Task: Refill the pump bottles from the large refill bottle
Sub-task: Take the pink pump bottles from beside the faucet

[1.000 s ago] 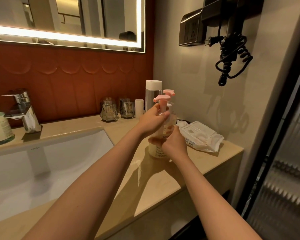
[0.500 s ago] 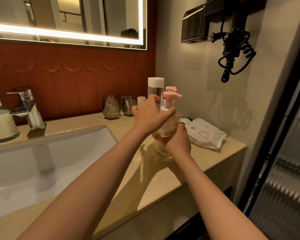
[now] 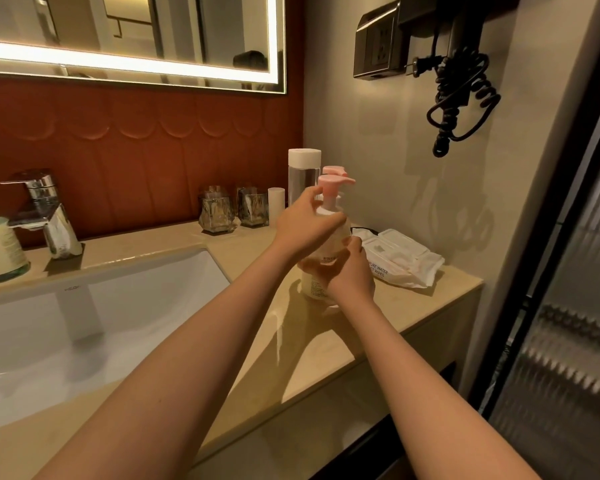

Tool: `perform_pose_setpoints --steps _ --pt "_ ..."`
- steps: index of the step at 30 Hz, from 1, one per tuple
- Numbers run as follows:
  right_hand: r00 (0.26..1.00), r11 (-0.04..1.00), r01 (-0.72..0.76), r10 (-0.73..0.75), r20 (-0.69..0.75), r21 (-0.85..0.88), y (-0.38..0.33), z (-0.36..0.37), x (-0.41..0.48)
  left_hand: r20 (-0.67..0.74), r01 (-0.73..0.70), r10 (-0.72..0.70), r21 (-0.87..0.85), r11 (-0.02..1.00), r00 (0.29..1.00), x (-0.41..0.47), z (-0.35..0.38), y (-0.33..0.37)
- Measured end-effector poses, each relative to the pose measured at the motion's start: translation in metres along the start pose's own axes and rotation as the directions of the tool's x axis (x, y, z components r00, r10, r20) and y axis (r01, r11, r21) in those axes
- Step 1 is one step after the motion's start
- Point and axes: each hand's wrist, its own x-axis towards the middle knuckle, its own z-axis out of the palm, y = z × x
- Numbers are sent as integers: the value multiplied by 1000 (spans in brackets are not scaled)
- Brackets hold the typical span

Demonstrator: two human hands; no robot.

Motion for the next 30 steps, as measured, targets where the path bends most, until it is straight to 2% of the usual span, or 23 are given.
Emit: perform_pose_setpoints --steps 5,7,10,11,17,19,22,24,27,30 --pt "1000 999 -15 14 -26 -30 -2 0 1 -208 56 -51 18 998 977 1 -7 0" --pt "999 999 -20 19 -31 -29 -2 0 1 -169 47 -43 20 999 985 0 -10 -1" --pt "1000 1000 -8 8 -15 -30 -1 0 0 36 68 -65 -77 995 997 -1 -5 -1" --pt "1000 999 -5 4 -7 -32 -1 0 0 62 63 -59 -73 995 996 -1 -2 -2" --pt "1000 999 -24 24 -16 -20 -2 0 0 -124 64 -56 59 996 991 0 -4 -6" --pt "1000 1000 -26 26 -17 -13 -2 0 0 -94 68 -63 42 997 994 -1 -5 -1" --pt "1000 1000 -23 23 2 -7 -1 0 0 53 59 -57 -33 998 997 -5 -2 3" --pt "1000 1000 -26 26 14 15 -1 -1 -1 96 44 -37 -71 996 995 -8 1 5" --pt "999 999 -29 29 16 34 0 -2 -2 66 34 -28 -85 996 997 -8 4 6" --pt "1000 1000 -21 20 15 19 -1 -2 -3 -30 29 -29 -1 1000 999 -4 2 3"
